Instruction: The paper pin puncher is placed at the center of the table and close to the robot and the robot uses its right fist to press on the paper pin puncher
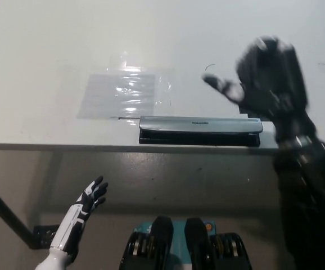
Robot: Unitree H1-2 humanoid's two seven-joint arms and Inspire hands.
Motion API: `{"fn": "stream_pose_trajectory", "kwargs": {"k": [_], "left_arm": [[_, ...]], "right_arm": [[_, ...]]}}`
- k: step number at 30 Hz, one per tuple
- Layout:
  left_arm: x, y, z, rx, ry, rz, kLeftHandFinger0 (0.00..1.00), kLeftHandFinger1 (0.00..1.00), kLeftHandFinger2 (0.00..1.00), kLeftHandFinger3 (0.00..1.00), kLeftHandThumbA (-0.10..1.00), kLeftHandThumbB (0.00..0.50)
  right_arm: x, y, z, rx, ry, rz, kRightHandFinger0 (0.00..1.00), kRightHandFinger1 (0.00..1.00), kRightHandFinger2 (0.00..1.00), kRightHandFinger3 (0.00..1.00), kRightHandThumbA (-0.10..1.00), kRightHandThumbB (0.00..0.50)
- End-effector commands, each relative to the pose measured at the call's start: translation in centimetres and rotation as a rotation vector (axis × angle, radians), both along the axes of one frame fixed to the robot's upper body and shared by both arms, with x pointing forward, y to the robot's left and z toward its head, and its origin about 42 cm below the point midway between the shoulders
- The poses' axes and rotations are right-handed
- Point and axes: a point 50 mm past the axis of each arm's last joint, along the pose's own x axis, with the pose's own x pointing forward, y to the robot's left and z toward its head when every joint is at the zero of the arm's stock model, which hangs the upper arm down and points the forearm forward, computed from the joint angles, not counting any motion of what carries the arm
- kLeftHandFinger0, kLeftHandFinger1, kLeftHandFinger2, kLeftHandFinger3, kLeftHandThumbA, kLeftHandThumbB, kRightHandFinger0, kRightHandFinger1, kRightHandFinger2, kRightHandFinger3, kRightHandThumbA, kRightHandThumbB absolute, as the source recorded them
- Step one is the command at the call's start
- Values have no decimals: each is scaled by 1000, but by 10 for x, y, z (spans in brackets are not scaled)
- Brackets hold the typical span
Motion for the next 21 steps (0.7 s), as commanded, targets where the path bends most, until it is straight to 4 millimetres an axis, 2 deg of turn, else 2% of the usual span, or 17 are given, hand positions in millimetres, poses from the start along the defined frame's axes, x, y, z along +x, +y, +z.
{"fn": "stream_pose_trajectory", "kwargs": {"k": [1, 4, 8, 10, 11, 14, 16, 18, 19, 20, 21], "left_arm": [[7, 1, 15, 15, -84, -37, 1000, 1000, 1000, 1000, 1000, 292], [8, 1, 16, 20, -88, -38, 1000, 1000, 1000, 1000, 1000, 293], [7, 1, 15, 16, -90, -42, 1000, 1000, 1000, 1000, 1000, 285], [7, 1, 16, 29, -82, -35, 1000, 1000, 1000, 1000, 1000, 316], [7, 1, 16, 28, -82, -37, 1000, 1000, 1000, 1000, 1000, 314], [7, 0, 16, 25, -87, -40, 1000, 1000, 1000, 1000, 1000, 301], [8, 1, 16, 24, -92, -40, 1000, 1000, 1000, 1000, 1000, 290], [7, 1, 17, 31, -89, -40, 1000, 1000, 1000, 1000, 1000, 304], [8, 3, 18, 34, -90, -41, 1000, 1000, 1000, 1000, 1000, 299], [8, 3, 17, 35, -91, -41, 1000, 1000, 1000, 1000, 1000, 302], [8, 4, 17, 36, -92, -41, 1000, 1000, 1000, 1000, 1000, 301]], "right_arm": [[30, 32, 20, 80, 108, 69, 0, 0, 42, 41, 1000, 258], [48, 47, 18, 63, 136, 86, 0, 0, 3, 21, 1000, 245], [67, 62, 10, 41, 191, 81, 0, 0, 21, 14, 1000, 257], [75, 69, 4, 32, 240, 68, 0, 0, 33, 7, 1000, 261], [78, 71, 1, 29, 250, 63, 0, 0, 38, 0, 1000, 257], [85, 72, -17, 17, 293, 43, 12, 0, 79, 8, 1000, 239], [88, 70, -29, 13, 310, 36, 38, 25, 171, 35, 1000, 230], [89, 68, -43, 11, 332, 31, 103, 97, 275, 87, 1000, 200], [89, 68, -47, 6, 340, 25, 100, 91, 281, 100, 1000, 190], [89, 64, -59, -2, 356, 14, 50, 82, 300, 123, 1000, 177], [89, 64, -59, -2, 356, 14, 52, 90, 315, 137, 1000, 182]]}}
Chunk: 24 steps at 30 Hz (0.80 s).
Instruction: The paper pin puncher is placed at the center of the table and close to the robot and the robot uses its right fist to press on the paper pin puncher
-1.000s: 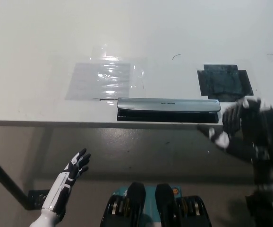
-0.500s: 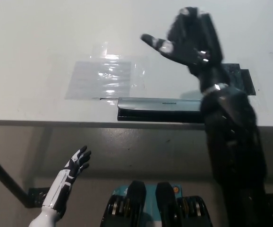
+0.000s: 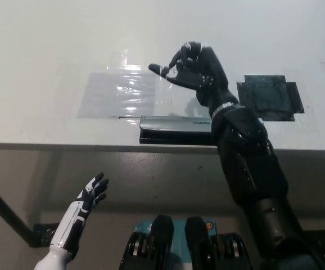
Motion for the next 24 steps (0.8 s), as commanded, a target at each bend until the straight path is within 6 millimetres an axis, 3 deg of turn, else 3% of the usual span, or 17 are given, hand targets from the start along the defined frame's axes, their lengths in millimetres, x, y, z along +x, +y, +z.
{"fn": "stream_pose_trajectory", "kwargs": {"k": [1, 4, 6, 9, 12, 14, 17, 19, 23, 24], "left_arm": [[5, 5, 15, 33, -66, -31, 1000, 1000, 1000, 1000, 1000, 317], [6, 4, 16, 36, -64, -31, 1000, 1000, 1000, 1000, 1000, 332], [6, 3, 16, 27, -62, -29, 1000, 1000, 1000, 1000, 1000, 348], [7, 3, 16, 35, -67, -30, 1000, 1000, 1000, 1000, 1000, 351], [4, 2, 14, 34, -59, -28, 1000, 1000, 1000, 1000, 1000, 357], [2, 2, 13, 38, -56, -30, 1000, 1000, 1000, 1000, 1000, 357], [2, 4, 13, 46, -53, -29, 1000, 1000, 1000, 1000, 1000, 363], [1, 4, 11, 49, -54, -26, 1000, 1000, 1000, 1000, 1000, 367], [1, 6, 10, 48, -47, -23, 1000, 1000, 1000, 1000, 1000, 367], [-1, 7, 9, 49, -46, -21, 1000, 1000, 1000, 1000, 1000, 366]], "right_arm": [[4, 3, 9, 18, -88, -32, 61, 122, 361, 183, 1000, 173], [3, 0, -4, 32, -60, -48, 10, 100, 352, 194, 1000, 181], [1, -2, -16, 32, -43, -46, 0, 6, 258, 175, 1000, 178], [-3, -2, -34, 31, -11, -43, 0, 0, 186, 129, 1000, 208], [-10, -1, -52, 31, 28, -48, 0, 0, 183, 120, 1000, 213], [-15, -1, -65, 28, 57, -50, 0, 0, 176, 114, 1000, 199], [-26, 0, -88, 60, 102, -41, 0, 0, 116, 29, 1000, 172], [-37, 0, -108, 37, 127, -37, 0, 0, 186, 34, 1000, 159], [-48, -1, -133, 22, 172, -26, 0, 0, 197, 47, 1000, 177], [-54, 0, -145, 16, 200, -20, 0, 0, 178, 27, 1000, 205]]}}
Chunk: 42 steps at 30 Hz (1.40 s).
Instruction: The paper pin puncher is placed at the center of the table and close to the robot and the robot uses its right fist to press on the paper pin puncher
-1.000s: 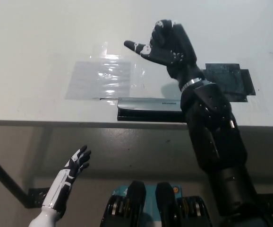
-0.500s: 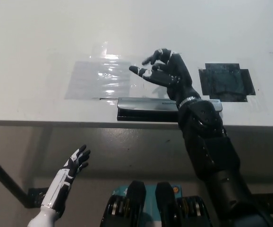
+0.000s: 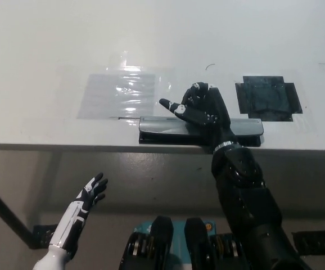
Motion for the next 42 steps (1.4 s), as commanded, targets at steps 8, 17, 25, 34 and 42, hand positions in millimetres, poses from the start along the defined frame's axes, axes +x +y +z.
{"fn": "stream_pose_trajectory", "kwargs": {"k": [8, 17, 25, 34, 42], "left_arm": [[-18, 3, -3, 9, -13, -16, 1000, 1000, 1000, 1000, 1000, 356], [-27, 4, -10, 28, -9, -17, 1000, 1000, 1000, 1000, 1000, 326], [-19, 5, -3, 15, -16, -4, 1000, 1000, 1000, 1000, 1000, 361], [-5, 4, 6, 7, -51, -7, 1000, 1000, 1000, 1000, 1000, 354], [4, 5, 13, 7, -73, -12, 1000, 1000, 1000, 1000, 1000, 342]], "right_arm": [[-55, 0, -111, -66, 262, 35, 0, 3, 290, 163, 1000, 228], [-79, -10, -153, -135, 375, 20, 0, 0, 167, 84, 1000, 228], [-41, -11, -105, -66, 231, -9, 0, 0, 111, 40, 1000, 206], [-47, -31, 162, 166, -470, 0, 0, 0, 4, 0, 1000, 253], [-157, -82, 260, 133, -914, 52, 0, 0, 0, 0, 1000, 255]]}}
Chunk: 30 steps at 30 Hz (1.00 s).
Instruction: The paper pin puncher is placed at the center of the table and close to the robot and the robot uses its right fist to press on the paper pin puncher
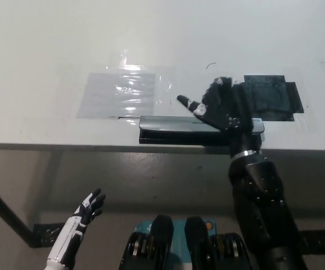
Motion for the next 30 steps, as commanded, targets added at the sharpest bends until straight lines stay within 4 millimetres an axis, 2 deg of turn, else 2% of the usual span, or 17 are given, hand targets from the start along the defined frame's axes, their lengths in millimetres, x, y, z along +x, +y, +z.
{"fn": "stream_pose_trajectory", "kwargs": {"k": [1, 4, 5, 7, 9, 10, 13, 15, 16, 21, 22, 23, 24, 25, 26, 27, 30], "left_arm": [[24, 0, 32, -4, -136, -31, 1000, 1000, 1000, 1000, 1000, 341], [28, 0, 34, 1, -145, -28, 1000, 1000, 1000, 1000, 1000, 355], [29, 0, 35, -3, -155, -28, 1000, 1000, 1000, 1000, 1000, 341], [31, 0, 36, 1, -161, -28, 1000, 1000, 1000, 1000, 1000, 337], [31, 1, 37, -2, -163, -26, 1000, 1000, 1000, 1000, 1000, 338], [31, 1, 38, 2, -165, -28, 1000, 1000, 1000, 1000, 1000, 336], [31, 0, 39, -1, -166, -29, 1000, 1000, 1000, 1000, 1000, 332], [31, -1, 39, -8, -169, -34, 1000, 1000, 1000, 1000, 1000, 325], [32, -2, 40, -9, -172, -36, 1000, 1000, 1000, 1000, 1000, 327], [35, -3, 43, -6, -180, -45, 1000, 1000, 1000, 1000, 1000, 330], [36, -3, 43, -5, -180, -46, 1000, 1000, 1000, 1000, 1000, 332], [36, -3, 43, -1, -185, -44, 1000, 1000, 1000, 1000, 1000, 330], [36, -2, 43, -2, -186, -43, 1000, 1000, 1000, 1000, 1000, 324], [36, -1, 43, -4, -183, -41, 1000, 1000, 1000, 1000, 1000, 324], [36, -1, 44, -4, -182, -40, 1000, 1000, 1000, 1000, 1000, 326], [36, 0, 44, -3, -181, -39, 1000, 1000, 1000, 1000, 1000, 328], [36, 0, 43, 6, -179, -38, 1000, 1000, 1000, 1000, 1000, 329]], "right_arm": [[-134, -46, 211, 26, -592, 112, 0, 0, 0, 0, 1000, 254], [-164, -67, 199, -64, -620, 81, 0, 0, 0, 0, 1000, 293], [-176, -73, 185, -56, -591, 62, 0, 0, 0, 0, 1000, 290], [-183, -81, 170, -80, -573, 54, 0, 0, 0, 0, 1000, 226], [-191, -92, 140, -114, -525, 4, 0, 0, 0, 0, 1000, 174], [-194, -101, 113, -140, -469, -20, 0, 0, 0, 0, 1000, 167], [-197, -107, 89, -132, -377, 0, 0, 0, 0, 0, 1000, 182], [-202, -113, 50, -109, -233, 9, 0, 0, 0, 0, 1000, 194], [-202, -118, 27, -120, -178, -56, 0, 0, 0, 0, 1000, 162], [-208, -122, -36, -159, 45, -176, 0, 0, 0, 0, 1000, 122], [-209, -122, -48, -170, 66, -201, 86, 0, 0, 0, 1000, 89], [-209, -121, -66, -149, 102, -184, 280, 159, 175, 194, 1000, 100], [-211, -119, -73, -179, 140, -187, 367, 348, 395, 372, 1000, 175], [-213, -114, -82, -225, 168, -185, 585, 671, 766, 674, 1000, 197], [-214, -112, -85, -239, 173, -183, 686, 807, 974, 819, 1000, 198], [-216, -109, -99, -286, 221, -126, 1000, 1000, 1000, 1000, 1000, 284], [-219, -106, -118, -285, 276, -44, 1000, 1000, 1000, 1000, 1000, 276]]}}
